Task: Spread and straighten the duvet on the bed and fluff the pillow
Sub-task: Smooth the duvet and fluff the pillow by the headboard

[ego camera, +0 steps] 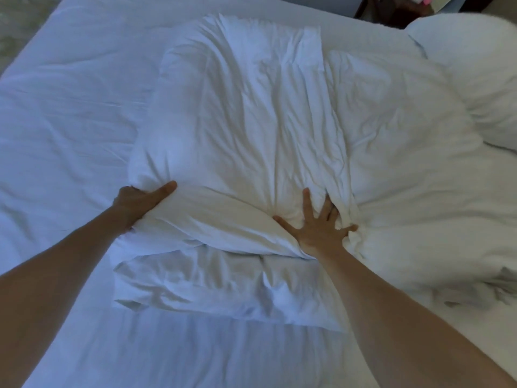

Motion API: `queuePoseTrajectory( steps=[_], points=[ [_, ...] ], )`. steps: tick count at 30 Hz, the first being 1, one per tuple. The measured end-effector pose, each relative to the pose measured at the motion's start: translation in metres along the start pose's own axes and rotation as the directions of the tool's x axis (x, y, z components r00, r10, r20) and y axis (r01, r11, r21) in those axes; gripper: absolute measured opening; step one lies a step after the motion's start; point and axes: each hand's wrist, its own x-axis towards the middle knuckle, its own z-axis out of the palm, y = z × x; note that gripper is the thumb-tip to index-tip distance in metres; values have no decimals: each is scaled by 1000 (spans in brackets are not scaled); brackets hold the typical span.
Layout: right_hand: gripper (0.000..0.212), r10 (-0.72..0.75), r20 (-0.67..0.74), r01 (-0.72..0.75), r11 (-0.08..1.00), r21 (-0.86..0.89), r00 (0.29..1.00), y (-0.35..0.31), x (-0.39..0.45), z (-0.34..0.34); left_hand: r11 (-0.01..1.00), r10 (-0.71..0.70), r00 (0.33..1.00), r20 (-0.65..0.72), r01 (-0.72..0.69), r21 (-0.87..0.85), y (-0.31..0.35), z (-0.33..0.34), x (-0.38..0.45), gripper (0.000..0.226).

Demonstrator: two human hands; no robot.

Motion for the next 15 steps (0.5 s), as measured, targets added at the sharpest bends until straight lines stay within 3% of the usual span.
queuePoseTrajectory(
  steps=[3, 7, 10, 13, 15],
  points=[
    [102, -43, -24, 44, 999, 19, 999, 7, 5, 7, 993, 108, 993, -39, -110, -41, 15, 4, -15, 104],
    [93, -146, -68, 150, 987, 60, 987, 23, 6, 12, 970, 241, 960, -144, -241, 18, 56, 16, -51, 112],
    [76, -219, -24, 220, 971, 91, 975, 37, 4, 9, 939, 344, 908, -241, -336, 75, 102, 35, -102, 88],
    [60, -370, -2, 351, 879, 324, 929, 69, 3, -2, 882, 469, 833, -295, -426, 202, 167, 70, -171, 60],
    [52, -376, -85, 334, 670, 662, 923, 100, -3, -24, 810, 576, 754, -317, -474, 345, 214, 100, -220, 51]
  ],
)
